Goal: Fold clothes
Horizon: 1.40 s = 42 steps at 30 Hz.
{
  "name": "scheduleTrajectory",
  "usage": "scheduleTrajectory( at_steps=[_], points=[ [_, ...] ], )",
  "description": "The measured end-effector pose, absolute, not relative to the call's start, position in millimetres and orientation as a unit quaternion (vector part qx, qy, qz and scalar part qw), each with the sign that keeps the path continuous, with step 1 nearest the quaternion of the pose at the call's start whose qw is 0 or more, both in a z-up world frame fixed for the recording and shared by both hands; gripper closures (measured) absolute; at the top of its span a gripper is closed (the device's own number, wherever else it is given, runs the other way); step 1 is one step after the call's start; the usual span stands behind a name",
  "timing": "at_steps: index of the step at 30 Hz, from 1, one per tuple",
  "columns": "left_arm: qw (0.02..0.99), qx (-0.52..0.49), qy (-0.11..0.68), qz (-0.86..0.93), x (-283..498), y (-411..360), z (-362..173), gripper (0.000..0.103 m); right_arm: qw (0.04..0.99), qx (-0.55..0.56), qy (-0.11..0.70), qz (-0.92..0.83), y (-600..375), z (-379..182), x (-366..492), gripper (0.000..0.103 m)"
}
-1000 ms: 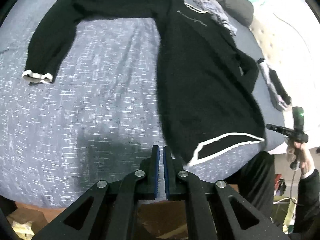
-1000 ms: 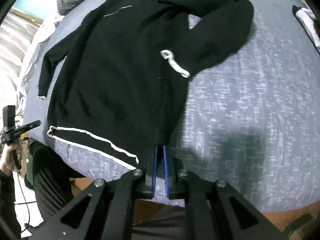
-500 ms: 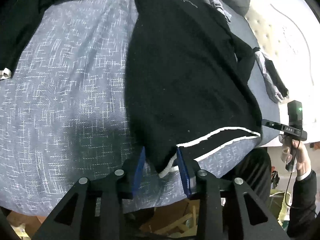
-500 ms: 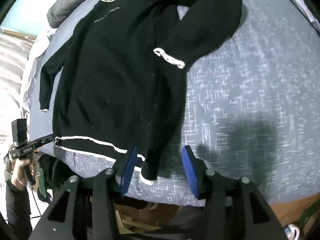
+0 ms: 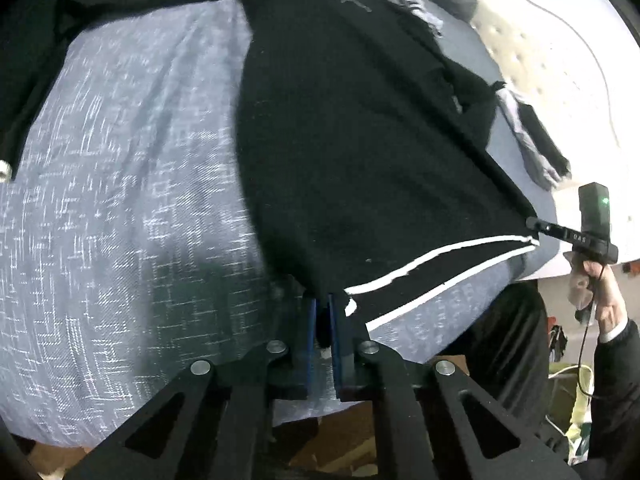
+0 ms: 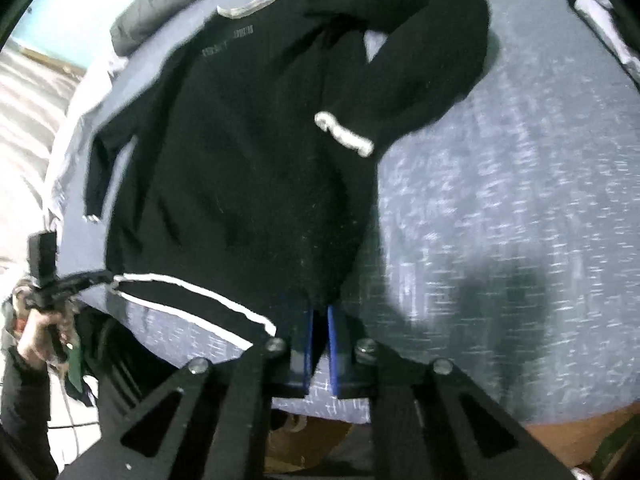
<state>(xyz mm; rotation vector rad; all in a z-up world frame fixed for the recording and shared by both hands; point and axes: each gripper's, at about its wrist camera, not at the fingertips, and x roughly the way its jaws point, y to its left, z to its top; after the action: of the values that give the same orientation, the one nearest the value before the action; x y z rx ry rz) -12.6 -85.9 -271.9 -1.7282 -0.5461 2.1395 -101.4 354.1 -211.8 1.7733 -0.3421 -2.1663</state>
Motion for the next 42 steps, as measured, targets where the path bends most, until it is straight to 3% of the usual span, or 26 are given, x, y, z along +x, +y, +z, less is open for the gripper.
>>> scheduleTrajectory(
  at_steps=[4,9,21,26,29,30,31,36,39,42],
  points=[
    [0.186,-0.603,-0.172,0.757,-11,-78,-259,0.098,0.161,0.603,-0.140,-0.769,373,-196,-94,0.098],
    [0.185,-0.611,-0.156,0.754,-7,-78,-261,0.098,0.149,0.617,-0.151,-0.758,380,-218,-85,0.098],
    [0.166,-0.632,-0.143,0.743,-4,-76,-270,0.098,0.148,0.663,-0.077,-0.730,356,-246,-78,0.098],
    [0.160,-0.619,-0.158,0.752,-6,-85,-255,0.097,0.152,0.663,-0.094,-0.727,365,-243,-74,0.098],
    [0.149,-0.606,-0.157,0.766,-8,-90,-237,0.095,0.149,0.637,-0.107,-0.749,373,-222,-81,0.087],
    [0.145,-0.600,-0.155,0.771,-10,-92,-230,0.094,0.147,0.627,-0.110,-0.757,375,-214,-85,0.076],
    [0.141,-0.595,-0.154,0.776,-12,-93,-223,0.092,0.146,0.616,-0.113,-0.766,376,-206,-89,0.072],
    [0.117,-0.552,-0.152,0.811,-34,-106,-184,0.077,0.156,0.567,-0.106,-0.802,371,-165,-125,0.070],
    [0.103,-0.525,-0.148,0.832,-53,-111,-166,0.076,0.165,0.546,-0.086,-0.817,360,-146,-151,0.067],
    [0.094,-0.500,-0.152,0.848,-75,-113,-154,0.073,0.171,0.532,-0.064,-0.827,353,-135,-181,0.058]
  ],
)
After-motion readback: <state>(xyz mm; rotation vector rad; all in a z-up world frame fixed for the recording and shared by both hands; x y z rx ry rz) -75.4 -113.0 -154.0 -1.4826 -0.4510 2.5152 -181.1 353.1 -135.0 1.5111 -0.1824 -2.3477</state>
